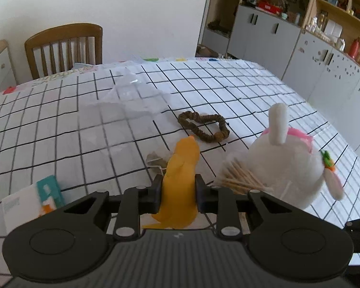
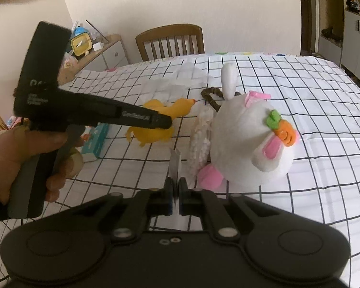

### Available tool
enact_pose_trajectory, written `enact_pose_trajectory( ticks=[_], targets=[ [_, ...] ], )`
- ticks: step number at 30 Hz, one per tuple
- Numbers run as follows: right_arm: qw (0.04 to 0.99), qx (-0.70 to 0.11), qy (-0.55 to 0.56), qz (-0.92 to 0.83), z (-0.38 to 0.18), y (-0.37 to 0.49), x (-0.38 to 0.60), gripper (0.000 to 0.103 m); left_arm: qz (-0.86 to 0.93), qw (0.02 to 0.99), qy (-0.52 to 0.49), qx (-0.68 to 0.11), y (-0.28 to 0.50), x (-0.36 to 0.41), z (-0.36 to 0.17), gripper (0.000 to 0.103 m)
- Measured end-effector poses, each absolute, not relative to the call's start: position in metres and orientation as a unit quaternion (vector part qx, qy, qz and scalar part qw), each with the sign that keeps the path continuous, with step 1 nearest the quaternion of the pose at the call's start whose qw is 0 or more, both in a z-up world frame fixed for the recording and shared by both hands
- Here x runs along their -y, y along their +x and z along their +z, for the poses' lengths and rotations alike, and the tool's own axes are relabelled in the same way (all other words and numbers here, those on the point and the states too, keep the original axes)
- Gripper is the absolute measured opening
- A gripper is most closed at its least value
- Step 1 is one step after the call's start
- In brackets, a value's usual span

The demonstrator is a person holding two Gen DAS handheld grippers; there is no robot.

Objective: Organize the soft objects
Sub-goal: 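Grasp the yellow rubber duck with the left tool while the right tool grasps the pink packet, then carry the yellow duck and pink packet with both tools to the tin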

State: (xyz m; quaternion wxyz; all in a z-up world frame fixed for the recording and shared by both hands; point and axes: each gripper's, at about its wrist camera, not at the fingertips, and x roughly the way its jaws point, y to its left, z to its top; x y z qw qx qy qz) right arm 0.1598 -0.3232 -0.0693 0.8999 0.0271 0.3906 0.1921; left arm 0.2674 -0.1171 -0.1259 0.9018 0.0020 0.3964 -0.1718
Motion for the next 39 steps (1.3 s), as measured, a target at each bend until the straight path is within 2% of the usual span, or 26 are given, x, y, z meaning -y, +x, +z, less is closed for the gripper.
enact_pose_trajectory(
  ticks=[11,24,27,29,30,31,38,39],
  targets=[
    [0.902,-0.382,0.036,0.196,-0.055,0.136,0.328,0.004,-0.187,0.898,-0.011,-0.398,0.206,0.085,-0.112,0.026],
    [0.898,-0.389,0.021,0.203,-0.053,0.115,0.31,0.004,-0.177,0.889,0.0,-0.423,0.157,0.066,-0.137,0.029],
    [0.898,-0.389,0.02,0.205,-0.052,0.113,0.307,0.004,-0.178,0.887,0.004,-0.427,0.151,0.065,-0.138,0.033],
    [0.898,-0.388,0.02,0.206,-0.051,0.112,0.307,0.004,-0.178,0.888,0.004,-0.424,0.147,0.064,-0.138,0.045],
    [0.898,-0.387,0.021,0.206,-0.051,0.112,0.307,0.004,-0.176,0.89,0.004,-0.42,0.145,0.063,-0.137,0.06],
    [0.899,-0.387,0.022,0.206,-0.05,0.112,0.306,0.004,-0.178,0.893,0.003,-0.414,0.143,0.061,-0.136,0.067],
    [0.899,-0.385,0.023,0.205,-0.049,0.11,0.305,0.004,-0.196,0.89,0.035,-0.411,0.13,0.069,-0.136,0.066],
    [0.899,-0.386,0.023,0.205,-0.049,0.11,0.305,0.004,-0.195,0.889,0.044,-0.412,0.13,0.072,-0.137,0.063]
  ],
)
